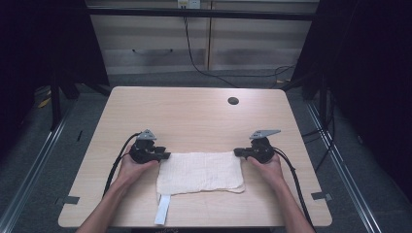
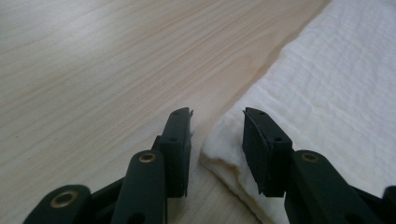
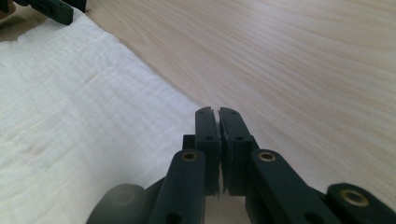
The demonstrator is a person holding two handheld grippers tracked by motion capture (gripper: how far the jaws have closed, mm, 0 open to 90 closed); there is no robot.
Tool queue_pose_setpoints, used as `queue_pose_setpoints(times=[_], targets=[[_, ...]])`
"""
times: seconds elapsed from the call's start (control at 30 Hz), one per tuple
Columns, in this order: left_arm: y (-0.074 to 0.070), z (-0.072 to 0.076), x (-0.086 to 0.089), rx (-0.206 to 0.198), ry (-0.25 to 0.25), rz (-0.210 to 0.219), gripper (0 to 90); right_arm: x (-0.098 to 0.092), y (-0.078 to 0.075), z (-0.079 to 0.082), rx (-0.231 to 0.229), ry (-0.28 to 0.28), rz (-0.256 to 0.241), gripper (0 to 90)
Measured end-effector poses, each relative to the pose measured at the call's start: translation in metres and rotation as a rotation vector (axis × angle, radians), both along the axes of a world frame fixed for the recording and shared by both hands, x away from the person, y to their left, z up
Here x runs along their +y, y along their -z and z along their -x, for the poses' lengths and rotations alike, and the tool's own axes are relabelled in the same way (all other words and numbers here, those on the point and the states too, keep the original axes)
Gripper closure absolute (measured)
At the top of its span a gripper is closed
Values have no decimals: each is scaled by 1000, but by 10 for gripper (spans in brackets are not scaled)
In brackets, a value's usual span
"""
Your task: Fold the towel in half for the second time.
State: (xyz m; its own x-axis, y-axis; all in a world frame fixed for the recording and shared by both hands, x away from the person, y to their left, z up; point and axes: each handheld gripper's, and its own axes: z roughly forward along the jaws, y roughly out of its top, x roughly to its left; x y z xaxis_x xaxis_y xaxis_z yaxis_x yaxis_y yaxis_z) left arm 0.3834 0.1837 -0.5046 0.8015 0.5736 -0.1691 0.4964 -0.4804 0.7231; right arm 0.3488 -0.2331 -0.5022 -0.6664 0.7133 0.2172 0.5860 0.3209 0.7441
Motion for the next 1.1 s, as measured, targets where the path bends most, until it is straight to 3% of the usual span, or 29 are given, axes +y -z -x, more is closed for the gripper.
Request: queue_pose_setpoints(times=[0.2, 0.33, 0.57, 0.63, 0.7, 0.83, 1.0, 1.1], targets=[[0, 6, -2, -36, 26, -22, 824, 0, -1, 0, -4, 0, -1, 872], [-1, 8, -3, -43, 22, -30, 851, 0, -3, 2, -12, 1, -7, 874], [-16, 7, 4, -62, -6, 57, 853, -3, -12, 2, -33, 6, -27, 874], [-32, 9, 8, -99, -15, 87, 854, -5, -20, 2, -61, 6, -38, 874], [-41, 10, 10, -111, -21, 131, 855, -6, -29, 2, -84, 6, -55, 875], [-55, 12, 15, -148, -36, 176, 855, -6, -42, 2, -120, 6, -78, 875], [-56, 12, 18, -153, -52, 182, 856, -3, -48, 1, -132, -1, -79, 875], [-47, 8, 18, -128, -74, 174, 856, -1, -47, 2, -133, -7, -74, 876]])
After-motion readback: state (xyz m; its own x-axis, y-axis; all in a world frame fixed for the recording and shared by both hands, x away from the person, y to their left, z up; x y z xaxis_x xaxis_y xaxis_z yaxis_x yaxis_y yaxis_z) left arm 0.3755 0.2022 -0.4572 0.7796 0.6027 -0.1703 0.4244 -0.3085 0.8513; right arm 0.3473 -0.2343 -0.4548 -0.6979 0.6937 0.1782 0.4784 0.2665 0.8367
